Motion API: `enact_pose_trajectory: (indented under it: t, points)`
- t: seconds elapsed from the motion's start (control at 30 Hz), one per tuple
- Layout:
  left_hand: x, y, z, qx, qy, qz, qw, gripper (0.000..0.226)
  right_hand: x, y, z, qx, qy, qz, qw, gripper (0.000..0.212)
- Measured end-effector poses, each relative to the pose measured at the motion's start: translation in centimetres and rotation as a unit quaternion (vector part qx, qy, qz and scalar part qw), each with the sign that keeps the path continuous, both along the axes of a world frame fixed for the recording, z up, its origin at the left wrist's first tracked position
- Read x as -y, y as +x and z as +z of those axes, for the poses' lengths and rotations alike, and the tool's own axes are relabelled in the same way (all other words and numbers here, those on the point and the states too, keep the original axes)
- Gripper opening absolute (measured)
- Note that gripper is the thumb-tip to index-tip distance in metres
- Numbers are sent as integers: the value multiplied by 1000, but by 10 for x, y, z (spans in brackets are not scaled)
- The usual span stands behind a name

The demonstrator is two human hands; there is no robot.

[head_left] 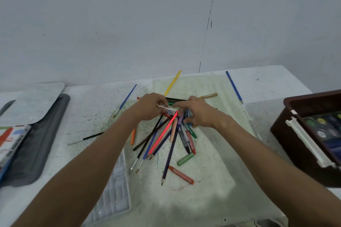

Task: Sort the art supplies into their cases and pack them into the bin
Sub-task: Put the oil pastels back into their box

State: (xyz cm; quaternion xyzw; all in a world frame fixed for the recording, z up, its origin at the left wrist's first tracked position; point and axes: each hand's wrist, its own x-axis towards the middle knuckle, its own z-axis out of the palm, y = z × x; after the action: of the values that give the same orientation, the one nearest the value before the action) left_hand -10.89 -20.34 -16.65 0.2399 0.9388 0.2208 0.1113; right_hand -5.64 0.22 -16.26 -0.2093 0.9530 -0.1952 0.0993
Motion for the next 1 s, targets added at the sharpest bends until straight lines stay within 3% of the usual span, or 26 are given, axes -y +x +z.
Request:
enact_pose_trajectory:
  t: [0.17,0.3,0.53,0.63,0.8,1.0]
  points:
    - [20,27,12,21,123,56,991,11,14,1,7,22,8,44,999,55]
    - [38,46,20,42,177,95,979,12,17,8,7,32,-12,15,999,58]
    - [79,79,31,52,248,157,954,14,22,40,14,-2,-218,-122,968,52]
    - [101,96,34,54,280,183,941,12,54,57,22,35,-298,-142,943,44]
    - [142,138,26,-29,208,251,945,7,124,82,16,123,-328,-123,929,41]
    - [177,185,2,-91,149,321,931,7,188,99,-2,134,-275,-117,945,44]
